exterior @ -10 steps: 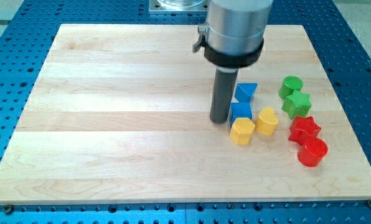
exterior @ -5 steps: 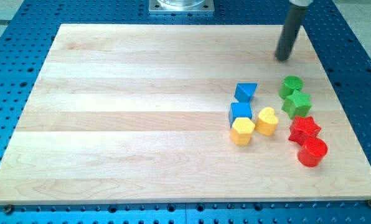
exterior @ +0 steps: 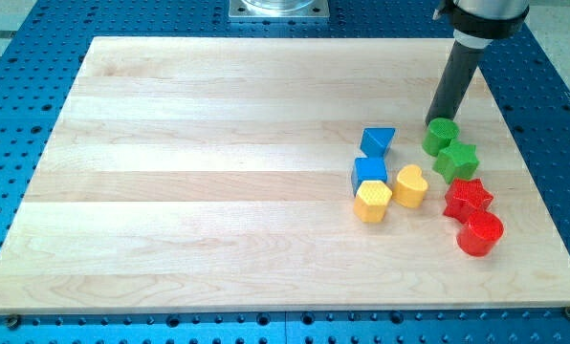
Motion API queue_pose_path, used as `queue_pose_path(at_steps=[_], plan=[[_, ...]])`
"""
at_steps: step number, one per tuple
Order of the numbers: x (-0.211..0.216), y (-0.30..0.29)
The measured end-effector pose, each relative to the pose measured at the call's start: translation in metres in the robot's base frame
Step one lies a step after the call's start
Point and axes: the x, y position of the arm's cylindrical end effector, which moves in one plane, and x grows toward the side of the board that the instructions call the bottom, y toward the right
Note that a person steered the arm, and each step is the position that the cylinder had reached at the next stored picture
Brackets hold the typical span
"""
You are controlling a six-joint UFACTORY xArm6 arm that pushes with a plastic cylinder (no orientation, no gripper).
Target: Push the green circle towards the blue triangle
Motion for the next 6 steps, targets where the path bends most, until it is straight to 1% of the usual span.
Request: queue_pose_path(at_steps=[1,2,4,6], plan=[[-0.027,0.027],[-0.023,0.038],[0.014,0.015],[0.016,0.009]])
